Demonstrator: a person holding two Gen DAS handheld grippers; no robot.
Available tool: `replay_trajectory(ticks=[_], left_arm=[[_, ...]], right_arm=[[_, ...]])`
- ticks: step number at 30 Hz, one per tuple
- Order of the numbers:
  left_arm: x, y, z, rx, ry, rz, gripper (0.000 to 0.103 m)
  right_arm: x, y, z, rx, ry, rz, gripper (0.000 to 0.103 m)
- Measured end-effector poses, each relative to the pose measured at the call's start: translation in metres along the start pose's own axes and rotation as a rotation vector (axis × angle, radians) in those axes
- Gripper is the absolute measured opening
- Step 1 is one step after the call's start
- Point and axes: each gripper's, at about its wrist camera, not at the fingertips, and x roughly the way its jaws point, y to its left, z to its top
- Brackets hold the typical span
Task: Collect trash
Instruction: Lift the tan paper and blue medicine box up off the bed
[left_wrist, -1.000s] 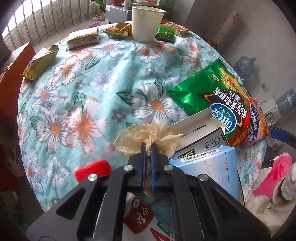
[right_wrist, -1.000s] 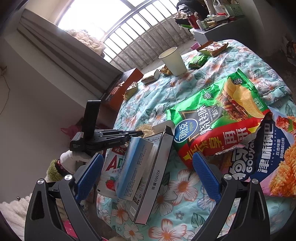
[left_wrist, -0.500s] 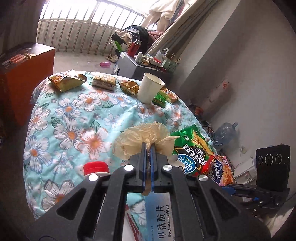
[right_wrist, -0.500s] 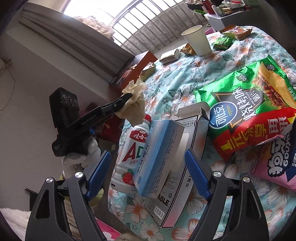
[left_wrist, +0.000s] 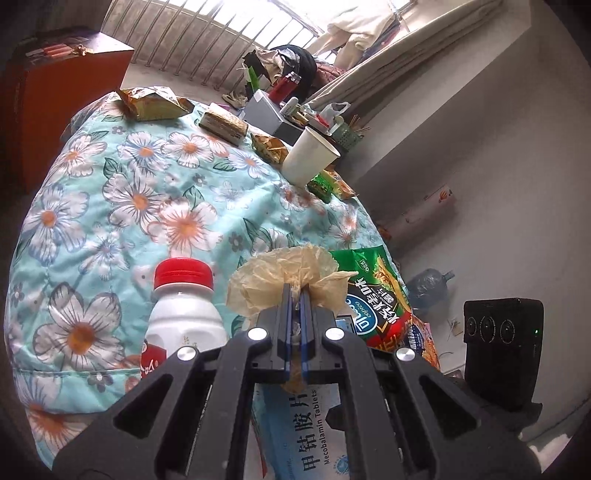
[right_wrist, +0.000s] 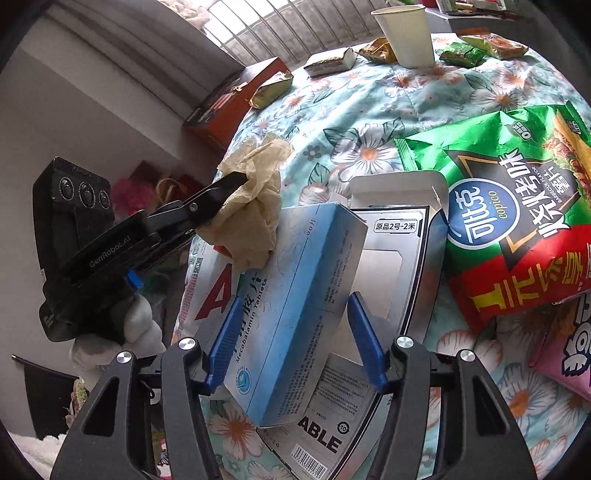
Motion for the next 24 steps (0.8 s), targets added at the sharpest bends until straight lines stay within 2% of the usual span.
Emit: replay_trajectory(ticks=[1, 4, 6, 13, 15, 16, 21, 24], left_arm=[[-0.001, 0.002, 0.000, -0.015, -0.008, -0.014, 0.002], [-0.005, 0.011, 0.000, -0.083, -0.042, -0.069, 0.002], [-0.006, 0.018, -0.002, -0.135, -0.057, -0.103, 0.002], [-0.014, 0.034, -0.003, -0.224, -0.116, -0.149, 0.001], [-0.014, 0.038, -0.002, -0.248, -0.120, -0.159, 0.001], [-0.013, 0.038, -0.002, -0.253, -0.120, -0.163, 0.001], [-0.010, 0.033, -0.002, -0.248, -0.119, -0.166, 0.002], [-0.012, 0.031, -0.001, -0.236, -0.126, -0.156, 0.002]], right_arm=[[0.003, 0.000, 0.001, 0.000, 0.003, -0.010, 0.047], [0.004, 0.002, 0.004, -0.007, -0.008, -0.016, 0.045], [0.001, 0.002, 0.005, 0.000, -0.022, 0.009, 0.043], [-0.004, -0.009, 0.001, 0.071, -0.015, 0.157, 0.043], [0.000, -0.012, -0.004, 0.111, 0.030, 0.288, 0.043], [0.000, -0.010, -0.007, 0.111, 0.037, 0.308, 0.043], [0.009, -0.001, -0.018, 0.080, 0.062, 0.237, 0.043], [0.005, 0.002, -0.019, 0.070, 0.041, 0.227, 0.038]])
